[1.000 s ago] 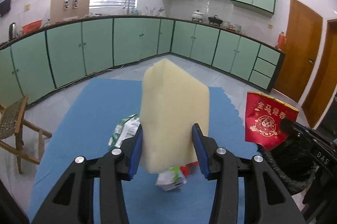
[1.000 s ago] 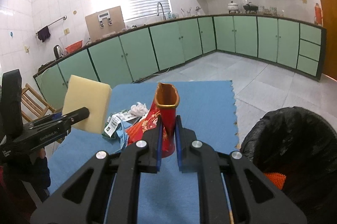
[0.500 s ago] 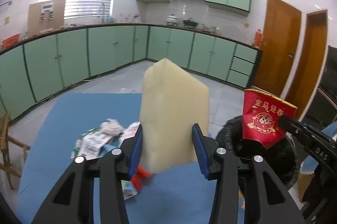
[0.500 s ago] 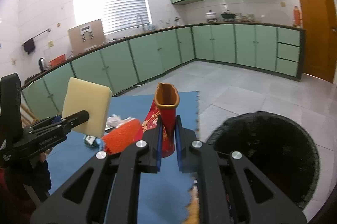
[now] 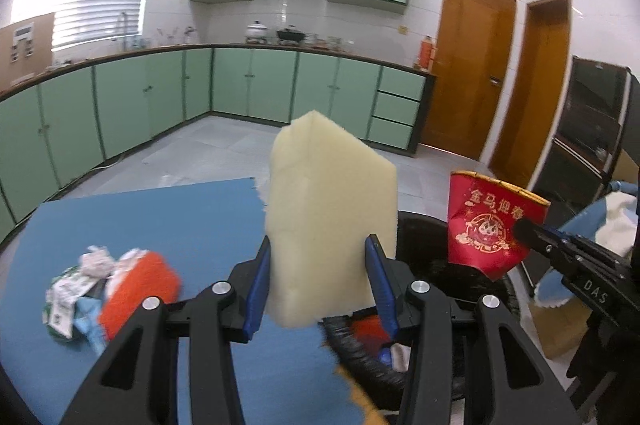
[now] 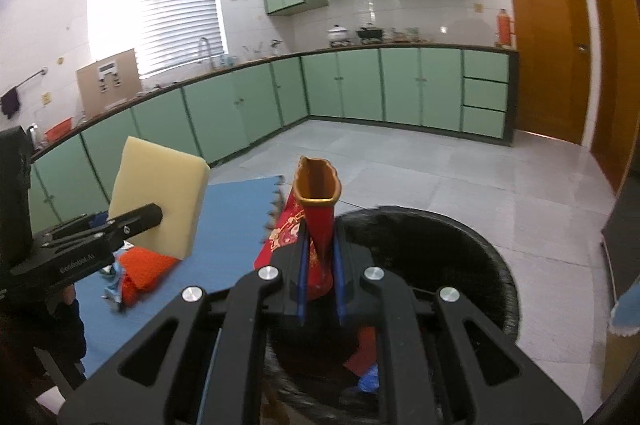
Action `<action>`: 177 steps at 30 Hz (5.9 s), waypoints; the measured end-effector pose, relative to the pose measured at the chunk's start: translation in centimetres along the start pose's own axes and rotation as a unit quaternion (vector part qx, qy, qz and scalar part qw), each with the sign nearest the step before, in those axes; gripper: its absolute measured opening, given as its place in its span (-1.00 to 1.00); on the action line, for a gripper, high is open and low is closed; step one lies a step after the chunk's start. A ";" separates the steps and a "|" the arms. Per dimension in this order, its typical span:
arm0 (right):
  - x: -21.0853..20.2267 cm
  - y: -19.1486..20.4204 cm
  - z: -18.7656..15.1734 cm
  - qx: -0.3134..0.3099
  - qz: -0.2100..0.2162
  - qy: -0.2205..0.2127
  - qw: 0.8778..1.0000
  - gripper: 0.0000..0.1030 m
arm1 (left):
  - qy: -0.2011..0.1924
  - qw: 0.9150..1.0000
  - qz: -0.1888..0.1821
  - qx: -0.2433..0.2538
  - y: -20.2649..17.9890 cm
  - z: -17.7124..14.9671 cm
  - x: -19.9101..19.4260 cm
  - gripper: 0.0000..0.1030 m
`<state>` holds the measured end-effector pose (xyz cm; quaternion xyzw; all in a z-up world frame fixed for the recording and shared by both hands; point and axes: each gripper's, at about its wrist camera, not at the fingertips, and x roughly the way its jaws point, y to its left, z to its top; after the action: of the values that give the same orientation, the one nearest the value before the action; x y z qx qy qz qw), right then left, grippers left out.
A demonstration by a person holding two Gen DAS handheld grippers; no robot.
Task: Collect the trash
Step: 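Carry the sponge and red cup over the bin and open both tools, then move both tools back toward the remaining trash on the mat, then grasp the blue-white milk carton with the left tool, then grasp the orange mesh net with the right tool, then carry the milk carton and orange net over the bin and open both tools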
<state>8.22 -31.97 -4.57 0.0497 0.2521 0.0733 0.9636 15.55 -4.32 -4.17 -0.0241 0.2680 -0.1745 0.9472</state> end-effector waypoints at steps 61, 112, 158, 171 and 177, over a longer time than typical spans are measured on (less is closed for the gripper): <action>8.2 15.2 -7.7 -0.013 0.009 0.057 0.998 0.89 | 0.042 0.978 0.194 -0.059 17.0 -9.1 -6.4 0.47; 10.3 19.2 -9.3 -0.069 0.030 0.079 0.994 0.89 | 0.149 0.963 0.158 -0.159 20.9 -14.0 -1.1 0.15; 17.6 29.1 -9.2 -0.113 0.158 0.166 0.967 -0.71 | 0.049 0.963 0.234 -0.122 24.9 -11.1 -8.3 -0.09; 14.2 27.9 -8.2 -0.115 0.166 0.157 0.967 -0.57 | 0.043 0.969 0.215 -0.112 23.3 -10.9 -8.5 -0.09; 13.8 27.6 -8.4 -0.115 0.166 0.156 0.967 -0.47 | 0.045 0.970 0.212 -0.110 22.7 -11.2 -8.5 -0.09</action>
<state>12.70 -1.97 -14.82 -0.0326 0.3770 0.2672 0.8862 10.22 20.44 -12.64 -0.0628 0.3272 0.0603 0.9409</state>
